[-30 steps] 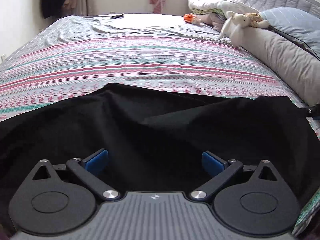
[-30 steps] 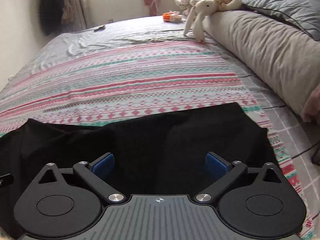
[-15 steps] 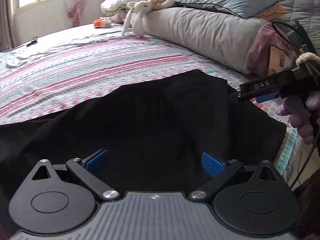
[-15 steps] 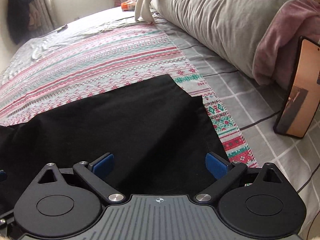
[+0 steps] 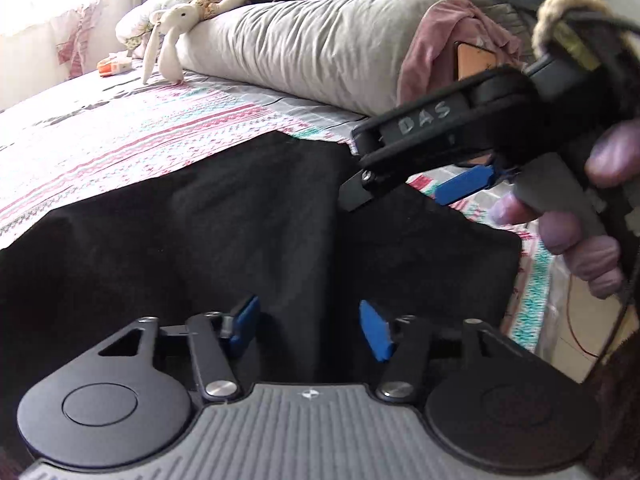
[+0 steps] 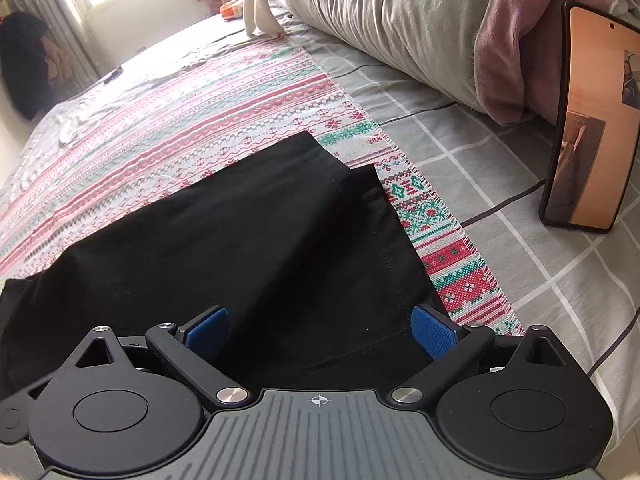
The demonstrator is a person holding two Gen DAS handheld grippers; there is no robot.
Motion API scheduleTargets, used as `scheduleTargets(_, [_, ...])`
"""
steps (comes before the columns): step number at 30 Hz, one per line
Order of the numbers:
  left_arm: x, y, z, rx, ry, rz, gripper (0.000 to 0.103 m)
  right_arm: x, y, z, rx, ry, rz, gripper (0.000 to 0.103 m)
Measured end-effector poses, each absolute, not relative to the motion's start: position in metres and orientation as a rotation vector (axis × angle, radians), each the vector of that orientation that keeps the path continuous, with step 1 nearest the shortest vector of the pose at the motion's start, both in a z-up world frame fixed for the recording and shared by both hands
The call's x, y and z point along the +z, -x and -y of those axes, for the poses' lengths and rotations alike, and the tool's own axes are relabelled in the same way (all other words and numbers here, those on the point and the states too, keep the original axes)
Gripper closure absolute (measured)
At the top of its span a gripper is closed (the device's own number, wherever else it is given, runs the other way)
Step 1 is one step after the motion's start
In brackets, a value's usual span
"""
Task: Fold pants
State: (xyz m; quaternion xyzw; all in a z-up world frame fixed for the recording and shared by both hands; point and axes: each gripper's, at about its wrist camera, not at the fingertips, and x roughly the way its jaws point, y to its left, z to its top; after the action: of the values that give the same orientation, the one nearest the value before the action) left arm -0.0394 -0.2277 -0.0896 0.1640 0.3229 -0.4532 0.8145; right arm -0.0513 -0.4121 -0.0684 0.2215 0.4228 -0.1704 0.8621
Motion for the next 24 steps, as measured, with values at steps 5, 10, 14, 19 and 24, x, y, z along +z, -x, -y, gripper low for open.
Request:
scheduleTargets(5, [-0.083,0.02,0.216,-0.946,-0.229,-0.725,0.073,-0.066,0.05,0.417,-0.376,-0.512,-0.871,0.004])
scheduleTargets(10, [-0.078,-0.033,0.181,-0.851,0.142,-0.901,0.073,-0.065,0.047,0.419,-0.4,-0.563,-0.86,0.004])
scheduleTargets(14, [-0.079,-0.063,0.155,-0.728,0.279,-0.943,0.073,-0.068,0.038,0.415,-0.408,-0.58,-0.872,0.004])
scheduleTargets(19, [-0.078,-0.077,0.139,-0.606,0.252,-0.95,0.069,-0.076,0.019,0.407,-0.393,-0.617,-0.892,0.004])
scheduleTargets(24, [-0.072,-0.071,0.139,-0.634,0.225,-0.943,0.052,-0.079,-0.002,0.399,-0.366,-0.659,-0.864,0.005])
